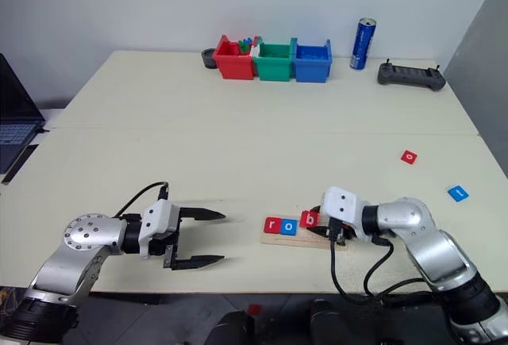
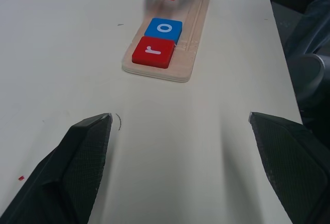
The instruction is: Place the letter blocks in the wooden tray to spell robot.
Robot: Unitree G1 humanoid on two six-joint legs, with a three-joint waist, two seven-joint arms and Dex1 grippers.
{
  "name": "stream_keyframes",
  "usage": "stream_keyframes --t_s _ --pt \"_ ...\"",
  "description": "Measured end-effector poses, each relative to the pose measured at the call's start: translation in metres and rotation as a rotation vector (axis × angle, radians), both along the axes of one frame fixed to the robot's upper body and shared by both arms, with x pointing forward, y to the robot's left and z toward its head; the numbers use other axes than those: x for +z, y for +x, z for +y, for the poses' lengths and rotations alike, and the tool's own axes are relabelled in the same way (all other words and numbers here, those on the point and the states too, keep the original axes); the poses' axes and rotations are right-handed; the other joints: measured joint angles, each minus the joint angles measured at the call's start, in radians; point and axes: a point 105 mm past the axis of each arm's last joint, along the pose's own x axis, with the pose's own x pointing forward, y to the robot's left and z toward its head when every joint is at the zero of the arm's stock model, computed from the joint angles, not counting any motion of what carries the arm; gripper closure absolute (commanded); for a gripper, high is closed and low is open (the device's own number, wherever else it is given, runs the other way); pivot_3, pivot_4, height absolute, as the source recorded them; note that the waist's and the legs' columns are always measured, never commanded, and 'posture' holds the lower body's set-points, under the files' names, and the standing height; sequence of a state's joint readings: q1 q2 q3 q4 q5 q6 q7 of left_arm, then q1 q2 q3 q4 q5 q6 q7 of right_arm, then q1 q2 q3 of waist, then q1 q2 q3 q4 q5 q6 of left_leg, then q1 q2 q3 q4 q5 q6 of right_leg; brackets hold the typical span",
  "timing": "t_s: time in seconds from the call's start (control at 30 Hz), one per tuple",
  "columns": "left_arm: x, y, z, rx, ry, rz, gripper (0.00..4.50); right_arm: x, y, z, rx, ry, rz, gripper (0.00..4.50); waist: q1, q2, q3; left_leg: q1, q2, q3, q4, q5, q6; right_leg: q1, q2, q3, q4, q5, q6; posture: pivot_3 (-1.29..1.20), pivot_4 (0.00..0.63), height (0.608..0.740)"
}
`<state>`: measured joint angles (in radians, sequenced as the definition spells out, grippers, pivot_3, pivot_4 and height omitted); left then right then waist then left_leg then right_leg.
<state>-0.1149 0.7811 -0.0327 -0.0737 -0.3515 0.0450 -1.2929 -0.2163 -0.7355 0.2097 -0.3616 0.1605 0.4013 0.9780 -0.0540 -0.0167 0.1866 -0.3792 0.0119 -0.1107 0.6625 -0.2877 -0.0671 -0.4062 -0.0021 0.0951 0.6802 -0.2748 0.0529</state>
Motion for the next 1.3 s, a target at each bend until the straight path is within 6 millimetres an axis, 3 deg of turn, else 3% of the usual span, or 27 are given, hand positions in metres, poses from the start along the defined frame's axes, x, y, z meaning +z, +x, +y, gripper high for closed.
stream_keyframes --t_s 0.3,0.63,0.73,0.87,1.0,1.1,1.3 --pt "0.0 0.0 0.0 -0.001 0.001 0.002 0.0 -0.005 -0.009 -0.014 -0.038 0.039 0.037 0.05 -0.002 0.0 0.0 0.001 0.0 0.0 0.0 0.0 0.0 0.0 0.001 0.0 0.0 0.0 0.0 0.0 0.15 0.74" --pt "0.001 0.002 0.0 0.015 -0.001 -0.001 0.0 0.004 -0.013 -0.016 -0.044 0.053 0.085 0.05 -0.001 0.0 0.0 0.001 0.0 0.0 0.0 0.0 0.0 0.0 0.001 0.0 0.0 0.0 0.0 0.0 0.15 0.74" --pt "0.004 0.001 -0.004 0.012 -0.001 -0.005 0.0 0.014 -0.01 -0.017 -0.044 0.052 0.06 0.65 -0.002 0.0 0.0 0.001 0.0 0.0 0.0 0.0 0.0 0.0 0.001 0.001 0.0 0.0 0.0 0.0 0.15 0.74" --pt "0.011 0.0 -0.011 0.004 0.0 -0.022 0.0 0.029 0.01 -0.017 -0.074 0.02 -0.048 2.02 -0.003 0.0 0.0 0.001 0.0 0.0 0.0 0.0 0.0 0.001 0.001 0.001 0.0 0.0 0.0 0.0 0.15 0.74" --pt "0.013 0.001 -0.013 0.011 0.001 -0.022 0.0 0.02 0.021 -0.015 -0.078 -0.056 -0.091 3.55 -0.003 0.0 0.0 0.001 0.0 0.0 0.0 0.0 0.0 0.001 0.001 0.001 0.0 0.0 0.0 0.0 0.15 0.74" --pt "0.015 0.002 -0.013 0.01 0.001 -0.028 0.0 0.012 0.024 -0.013 -0.055 -0.103 -0.102 4.46 -0.002 0.0 0.0 0.001 0.0 0.0 0.0 0.0 0.0 0.0 0.0 0.001 0.0 0.0 0.0 0.0 0.15 0.74" --pt "0.014 0.003 -0.012 0.015 0.001 -0.024 0.0 0.005 0.024 -0.006 0.001 -0.162 -0.093 4.46 -0.002 0.0 0.0 0.001 0.0 0.0 0.0 0.0 0.0 0.0 0.0 0.001 0.0 0.0 0.0 0.0 0.15 0.74"
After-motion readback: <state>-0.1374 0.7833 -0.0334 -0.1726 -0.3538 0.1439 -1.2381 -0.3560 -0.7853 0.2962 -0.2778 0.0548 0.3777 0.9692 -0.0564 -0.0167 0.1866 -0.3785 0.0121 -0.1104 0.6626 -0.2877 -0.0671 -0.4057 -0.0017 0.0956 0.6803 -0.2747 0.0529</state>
